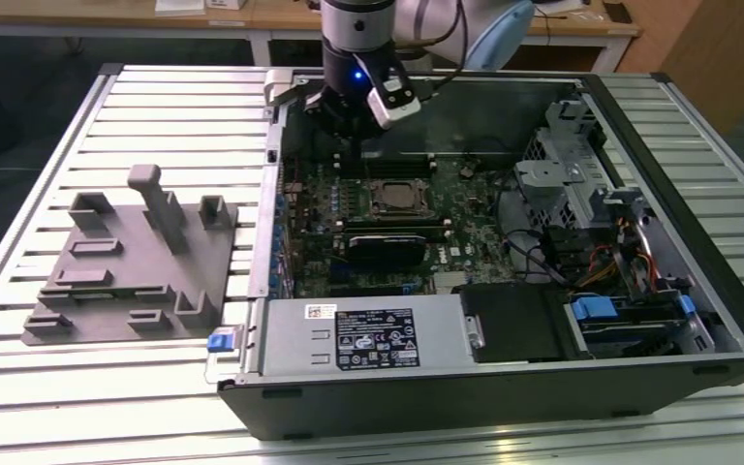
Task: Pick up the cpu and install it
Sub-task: 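Install the first cpu locking lever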
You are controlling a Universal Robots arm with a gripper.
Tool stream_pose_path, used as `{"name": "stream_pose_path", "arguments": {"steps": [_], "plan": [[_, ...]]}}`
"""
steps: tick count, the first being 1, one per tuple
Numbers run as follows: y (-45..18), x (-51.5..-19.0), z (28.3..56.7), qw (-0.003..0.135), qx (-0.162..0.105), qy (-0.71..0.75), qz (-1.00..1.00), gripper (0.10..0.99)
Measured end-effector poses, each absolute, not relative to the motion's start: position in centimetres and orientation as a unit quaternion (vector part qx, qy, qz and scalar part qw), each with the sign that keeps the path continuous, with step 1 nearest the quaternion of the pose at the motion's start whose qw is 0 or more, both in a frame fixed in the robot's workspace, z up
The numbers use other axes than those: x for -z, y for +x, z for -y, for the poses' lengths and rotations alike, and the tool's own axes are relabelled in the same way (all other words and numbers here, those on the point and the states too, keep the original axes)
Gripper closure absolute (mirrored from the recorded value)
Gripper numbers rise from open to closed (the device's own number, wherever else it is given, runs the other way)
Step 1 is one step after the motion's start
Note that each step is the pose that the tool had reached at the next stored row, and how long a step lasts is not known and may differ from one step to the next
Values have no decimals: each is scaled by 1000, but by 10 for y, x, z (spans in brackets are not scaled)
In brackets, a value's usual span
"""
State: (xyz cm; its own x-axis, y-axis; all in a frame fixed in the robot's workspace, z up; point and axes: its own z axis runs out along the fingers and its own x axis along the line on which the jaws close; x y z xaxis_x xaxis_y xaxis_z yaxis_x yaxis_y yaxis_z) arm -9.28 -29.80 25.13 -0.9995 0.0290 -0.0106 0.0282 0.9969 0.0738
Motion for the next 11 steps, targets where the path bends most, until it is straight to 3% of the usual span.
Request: {"name": "stream_pose_path", "arguments": {"steps": [11], "plan": [[-63, -251, 298, 6, -37, 14, -999, 980]]}}
